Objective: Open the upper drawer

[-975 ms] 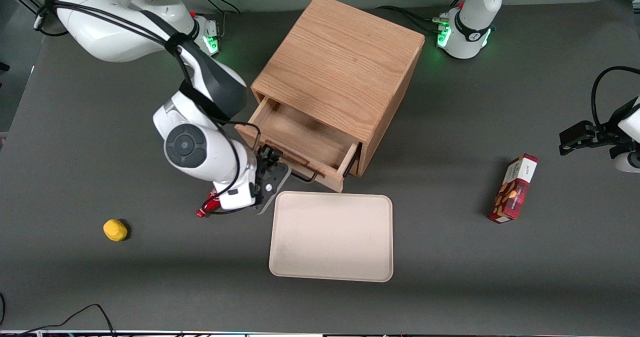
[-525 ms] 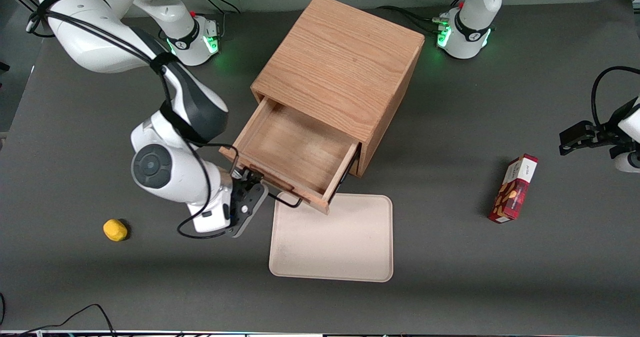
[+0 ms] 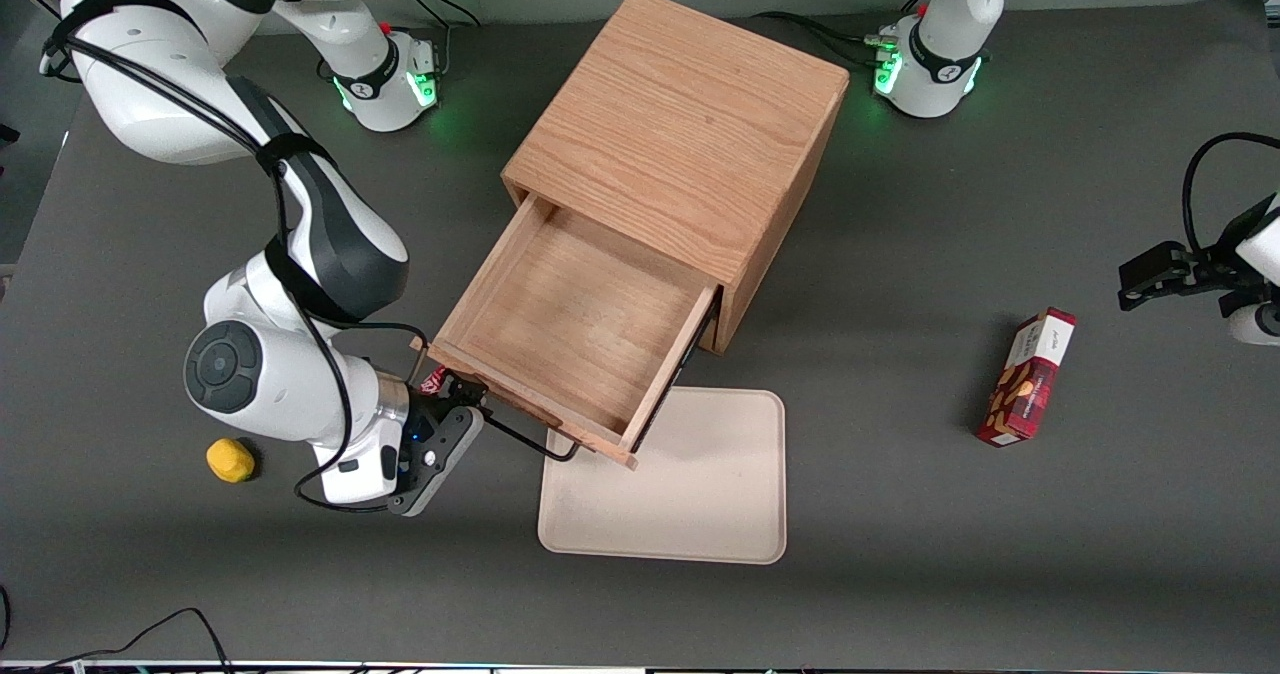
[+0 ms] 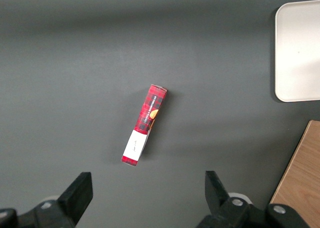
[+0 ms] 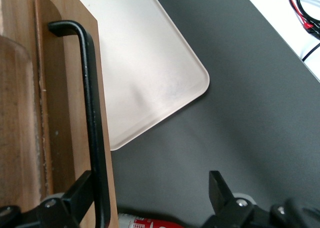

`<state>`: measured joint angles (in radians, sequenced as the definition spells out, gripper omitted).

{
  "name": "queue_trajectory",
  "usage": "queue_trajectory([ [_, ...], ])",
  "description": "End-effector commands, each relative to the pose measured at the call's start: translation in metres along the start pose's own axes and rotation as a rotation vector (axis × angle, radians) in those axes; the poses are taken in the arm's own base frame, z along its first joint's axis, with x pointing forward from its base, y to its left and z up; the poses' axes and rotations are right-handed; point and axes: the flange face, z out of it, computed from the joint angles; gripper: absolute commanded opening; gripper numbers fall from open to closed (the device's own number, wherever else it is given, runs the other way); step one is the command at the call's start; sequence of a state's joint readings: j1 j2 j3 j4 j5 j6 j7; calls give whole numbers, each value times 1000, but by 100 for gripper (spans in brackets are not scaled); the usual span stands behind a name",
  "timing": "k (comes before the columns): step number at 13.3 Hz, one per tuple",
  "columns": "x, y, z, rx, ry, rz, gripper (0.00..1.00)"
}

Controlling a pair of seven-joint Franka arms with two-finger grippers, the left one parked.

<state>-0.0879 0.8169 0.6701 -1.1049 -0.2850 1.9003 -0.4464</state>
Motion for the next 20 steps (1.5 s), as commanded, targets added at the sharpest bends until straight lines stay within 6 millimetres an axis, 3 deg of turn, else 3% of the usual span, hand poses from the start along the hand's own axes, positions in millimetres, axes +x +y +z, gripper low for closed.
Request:
queue_trajectory([
  [1,7,3,-12,0,30,7,100],
  [3,6,5,-31,-23,44,19,100],
  [7,3,22,-92,-84,127,82,100],
  [8,-8,27,-117,-94,127,154,100],
  [10,-27,13,-155,-70,61,350,100],
  [12,-61,15,-194,-152,-23,563,100],
  [14,-90,10,-211,-201,-114,637,100],
  [17,-146,2,-228,-244,-137,911,100],
  [20,-198,-21,-226,-244,-108,997,100],
])
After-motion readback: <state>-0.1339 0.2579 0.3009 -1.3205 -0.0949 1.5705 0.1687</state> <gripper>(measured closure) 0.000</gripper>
